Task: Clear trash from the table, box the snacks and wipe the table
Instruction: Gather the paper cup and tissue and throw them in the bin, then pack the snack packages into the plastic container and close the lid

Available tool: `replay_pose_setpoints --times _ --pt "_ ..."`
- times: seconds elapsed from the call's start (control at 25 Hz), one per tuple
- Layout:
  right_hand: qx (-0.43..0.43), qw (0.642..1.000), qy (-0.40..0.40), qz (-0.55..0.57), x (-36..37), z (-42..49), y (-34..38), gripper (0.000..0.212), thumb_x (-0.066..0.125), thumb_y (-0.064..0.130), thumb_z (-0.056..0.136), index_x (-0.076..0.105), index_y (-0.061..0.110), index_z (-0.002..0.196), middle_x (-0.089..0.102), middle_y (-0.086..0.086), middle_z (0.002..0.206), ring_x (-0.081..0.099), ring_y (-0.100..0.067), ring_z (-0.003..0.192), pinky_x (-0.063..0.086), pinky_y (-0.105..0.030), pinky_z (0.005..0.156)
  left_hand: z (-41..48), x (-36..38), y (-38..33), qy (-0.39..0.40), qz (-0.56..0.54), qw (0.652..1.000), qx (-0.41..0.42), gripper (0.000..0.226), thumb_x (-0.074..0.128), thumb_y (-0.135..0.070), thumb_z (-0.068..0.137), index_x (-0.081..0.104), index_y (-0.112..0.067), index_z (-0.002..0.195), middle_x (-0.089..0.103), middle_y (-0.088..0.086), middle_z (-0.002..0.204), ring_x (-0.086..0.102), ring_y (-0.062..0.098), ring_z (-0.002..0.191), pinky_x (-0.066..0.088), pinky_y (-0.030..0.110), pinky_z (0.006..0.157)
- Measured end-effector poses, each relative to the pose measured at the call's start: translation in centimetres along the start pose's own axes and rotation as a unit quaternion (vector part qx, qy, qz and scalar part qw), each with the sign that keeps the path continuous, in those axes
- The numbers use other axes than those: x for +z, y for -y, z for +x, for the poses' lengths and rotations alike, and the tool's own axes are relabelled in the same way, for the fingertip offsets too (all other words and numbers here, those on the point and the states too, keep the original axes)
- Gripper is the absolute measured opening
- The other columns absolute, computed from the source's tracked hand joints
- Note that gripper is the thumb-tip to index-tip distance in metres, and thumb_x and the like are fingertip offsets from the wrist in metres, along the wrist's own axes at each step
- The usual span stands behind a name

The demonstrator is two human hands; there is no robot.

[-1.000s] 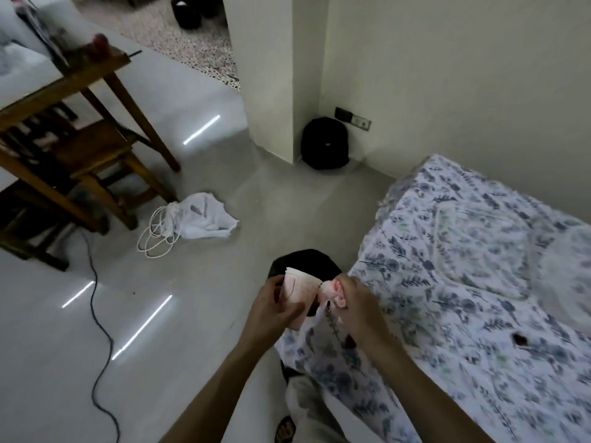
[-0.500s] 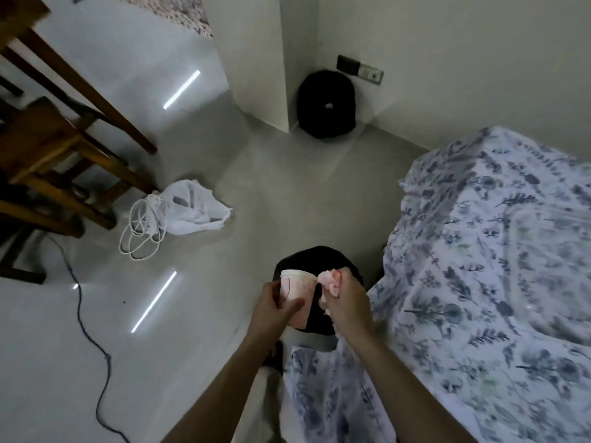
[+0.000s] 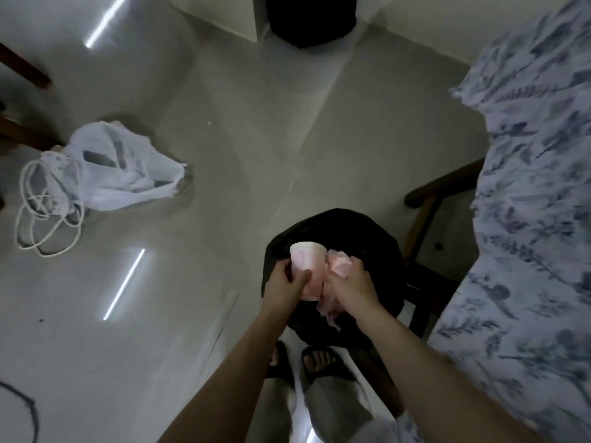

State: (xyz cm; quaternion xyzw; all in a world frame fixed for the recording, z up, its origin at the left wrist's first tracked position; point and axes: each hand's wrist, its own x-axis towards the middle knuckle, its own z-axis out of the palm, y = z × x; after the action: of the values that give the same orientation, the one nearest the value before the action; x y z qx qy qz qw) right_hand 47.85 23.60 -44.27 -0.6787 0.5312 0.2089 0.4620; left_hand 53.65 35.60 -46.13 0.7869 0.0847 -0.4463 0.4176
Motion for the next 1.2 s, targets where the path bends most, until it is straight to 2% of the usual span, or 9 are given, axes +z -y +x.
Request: replay_pose_setpoints --times 0.16,0.28,0.44,0.52,0.76,0.88,1.04,1.12,1.2 --pt "-0.109 0.982 0.024 -0.152 -0.3 0.7 -2.1 0.039 0.034 0.025 0.097 0.044 0.02 0.135 0.046 -0.009 0.134 0.05 -0.031 0.117 0.043 -0.045 0.1 1.5 0.3 1.2 0.01 0.214 0.975 0.055 0.024 0.052 -0.02 0.09 0.061 -0.007 0.108 0.067 0.01 0.105 0.063 0.026 0.096 0.053 0.038 0.084" --pt "-0.147 0.975 0.021 -0.167 -1.8 -2.0 -0.6 0.031 0.034 0.024 0.1 0.047 0.015 0.126 0.047 -0.01 0.128 0.051 -0.032 0.114 0.046 -0.045 0.094 -0.5 -1.0 -0.7 0.021 0.28 0.954 0.106 0.021 0.049 -0.017 0.087 0.062 -0.008 0.1 0.068 0.01 0.1 0.064 0.027 0.092 0.054 0.039 0.077" --pt "-0.157 0.976 -0.02 -0.15 -7.5 -9.8 3.6 0.036 0.035 0.021 0.1 0.041 0.013 0.135 0.042 -0.01 0.137 0.05 -0.03 0.116 0.045 -0.039 0.093 -6.7 -3.0 -7.8 0.04 0.313 0.933 0.174 0.022 0.046 -0.015 0.089 0.062 -0.007 0.102 0.069 0.013 0.102 0.064 0.03 0.09 0.052 0.037 0.074" --pt "-0.161 0.977 -0.06 -0.128 -11.5 -14.7 5.4 0.037 0.035 0.021 0.101 0.04 0.013 0.136 0.04 -0.009 0.14 0.05 -0.029 0.119 0.044 -0.041 0.095 -10.9 -3.6 -12.6 0.04 0.322 0.922 0.213 0.022 0.046 -0.014 0.091 0.062 -0.004 0.104 0.068 0.015 0.104 0.063 0.031 0.093 0.05 0.037 0.077" --pt "-0.207 0.96 -0.185 -0.031 -22.2 -31.3 5.0 0.033 0.043 0.016 0.097 0.047 0.01 0.13 0.048 -0.013 0.131 0.055 -0.032 0.111 0.047 -0.041 0.087 -26.8 -2.3 -24.5 0.076 0.299 0.889 0.338 0.02 0.052 -0.016 0.091 0.062 -0.003 0.104 0.066 0.015 0.104 0.061 0.032 0.096 0.049 0.04 0.086" --pt "-0.218 0.941 -0.259 0.028 -25.1 -37.2 0.8 0.031 0.048 0.016 0.096 0.051 0.011 0.127 0.051 -0.011 0.129 0.056 -0.027 0.112 0.048 -0.039 0.087 -32.6 1.3 -26.6 0.144 0.282 0.864 0.393 0.014 0.055 -0.012 0.09 0.063 -0.004 0.098 0.068 0.016 0.096 0.064 0.031 0.09 0.05 0.041 0.083" --pt "-0.156 0.933 -0.316 0.074 -27.2 -42.8 -8.3 0.033 0.05 0.018 0.096 0.048 0.015 0.128 0.047 -0.007 0.132 0.056 -0.025 0.112 0.048 -0.039 0.089 -39.4 7.5 -25.4 0.228 0.319 0.8 0.454 0.009 0.056 -0.014 0.09 0.06 -0.006 0.09 0.06 0.006 0.08 0.058 0.022 0.074 0.046 0.034 0.069" --pt "-0.121 0.926 -0.346 0.096 -27.9 -45.1 -13.0 0.033 0.051 0.019 0.096 0.048 0.016 0.128 0.047 -0.006 0.132 0.056 -0.024 0.114 0.048 -0.039 0.09 -42.4 10.4 -24.1 0.253 0.342 0.772 0.472 0.012 0.054 -0.015 0.092 0.06 -0.005 0.093 0.056 0.002 0.081 0.054 0.018 0.074 0.041 0.026 0.066" --pt "-0.097 0.918 -0.368 0.11 -28.8 -47.1 -17.0 0.033 0.051 0.019 0.095 0.047 0.015 0.128 0.047 -0.006 0.132 0.057 -0.024 0.114 0.049 -0.037 0.089 -45.2 13.0 -22.8 0.276 0.367 0.756 0.467 0.016 0.051 -0.019 0.094 0.059 -0.006 0.1 0.054 0.003 0.087 0.052 0.019 0.078 0.039 0.026 0.068"
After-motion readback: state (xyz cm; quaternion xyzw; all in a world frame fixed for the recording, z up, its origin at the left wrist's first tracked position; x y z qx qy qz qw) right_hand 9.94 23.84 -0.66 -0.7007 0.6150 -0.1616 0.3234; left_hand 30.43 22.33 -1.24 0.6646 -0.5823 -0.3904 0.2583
